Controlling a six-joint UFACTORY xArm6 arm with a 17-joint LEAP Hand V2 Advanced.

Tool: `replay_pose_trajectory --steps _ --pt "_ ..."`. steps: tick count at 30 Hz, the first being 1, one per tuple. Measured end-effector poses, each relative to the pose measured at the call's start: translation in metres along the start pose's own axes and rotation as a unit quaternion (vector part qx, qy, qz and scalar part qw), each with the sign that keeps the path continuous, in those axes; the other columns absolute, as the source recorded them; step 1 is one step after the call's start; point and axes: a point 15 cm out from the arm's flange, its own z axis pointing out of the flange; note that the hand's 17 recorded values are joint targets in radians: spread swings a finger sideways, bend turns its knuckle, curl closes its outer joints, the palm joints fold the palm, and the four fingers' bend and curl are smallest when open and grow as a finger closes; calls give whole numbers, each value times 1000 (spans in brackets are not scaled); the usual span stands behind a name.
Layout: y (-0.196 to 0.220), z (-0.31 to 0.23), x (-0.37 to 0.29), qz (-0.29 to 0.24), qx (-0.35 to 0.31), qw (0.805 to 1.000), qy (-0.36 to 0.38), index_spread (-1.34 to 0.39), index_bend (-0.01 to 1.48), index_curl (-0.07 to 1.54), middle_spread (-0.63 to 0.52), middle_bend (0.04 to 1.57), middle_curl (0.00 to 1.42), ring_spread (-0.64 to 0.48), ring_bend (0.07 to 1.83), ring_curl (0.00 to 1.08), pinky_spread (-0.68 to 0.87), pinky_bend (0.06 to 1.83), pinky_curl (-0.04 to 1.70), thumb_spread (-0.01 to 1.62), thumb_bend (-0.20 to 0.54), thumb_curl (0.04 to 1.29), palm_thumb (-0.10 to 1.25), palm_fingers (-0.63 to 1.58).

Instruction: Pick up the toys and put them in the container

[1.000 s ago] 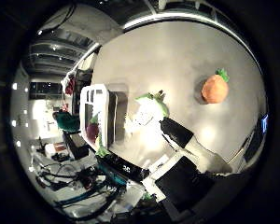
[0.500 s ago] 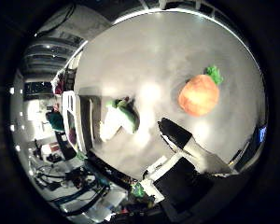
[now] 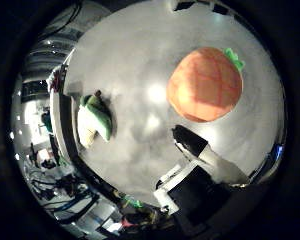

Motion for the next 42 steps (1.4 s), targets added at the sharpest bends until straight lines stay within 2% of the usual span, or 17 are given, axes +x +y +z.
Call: replay_pose_trajectory --steps 4,10,13,15,18,19,23,26,31,34,38,42 --pt "3 13 -1 -8 -12 1000 3 -407 153 254 -50 215 332 47 335 256 419 465 302 949 -25 421 793 230" --pt "4 26 -3 -11 -15 1000 0 -418 172 251 -133 275 341 -133 513 276 306 503 287 937 -27 419 797 510" --pt "7 30 -2 -14 -18 1000 -2 -456 179 259 -201 379 367 -256 688 304 118 478 256 931 -22 418 812 811" --pt "9 30 -2 -17 -21 1000 -3 -496 224 303 -262 501 419 -316 811 363 -215 664 296 921 -27 414 814 1225" --pt "12 26 4 -17 -20 1000 -2 -481 452 413 -256 715 501 -280 920 418 -425 738 327 916 -26 411 818 1470" --pt "14 25 6 -17 -21 1000 -2 -461 547 460 -239 795 528 -261 971 438 -463 784 347 915 -26 408 819 1458" --pt "24 14 13 -13 -26 1000 -7 -351 849 594 -167 988 594 -209 1120 497 -420 985 442 915 -21 414 845 1468" --pt "35 -9 21 -3 -28 1000 -10 -287 979 653 -137 1106 628 -189 1235 536 -359 1119 517 915 -22 426 868 1372" --pt "51 -72 25 19 -23 999 -21 -232 1075 683 -106 1203 642 -170 1318 562 -289 1221 587 921 -18 453 915 1296" --pt "54 -122 6 28 -8 999 -44 -216 1110 687 -96 1237 639 -166 1352 570 -268 1245 618 931 -19 466 936 1267" --pt "52 -196 -48 15 12 996 -88 -204 1139 683 -90 1268 628 -165 1382 573 -242 1254 654 944 -21 480 943 1244" --pt "58 -257 -132 -18 12 990 -138 -200 1150 676 -88 1288 619 -164 1392 570 -235 1257 681 953 -21 489 943 1235"
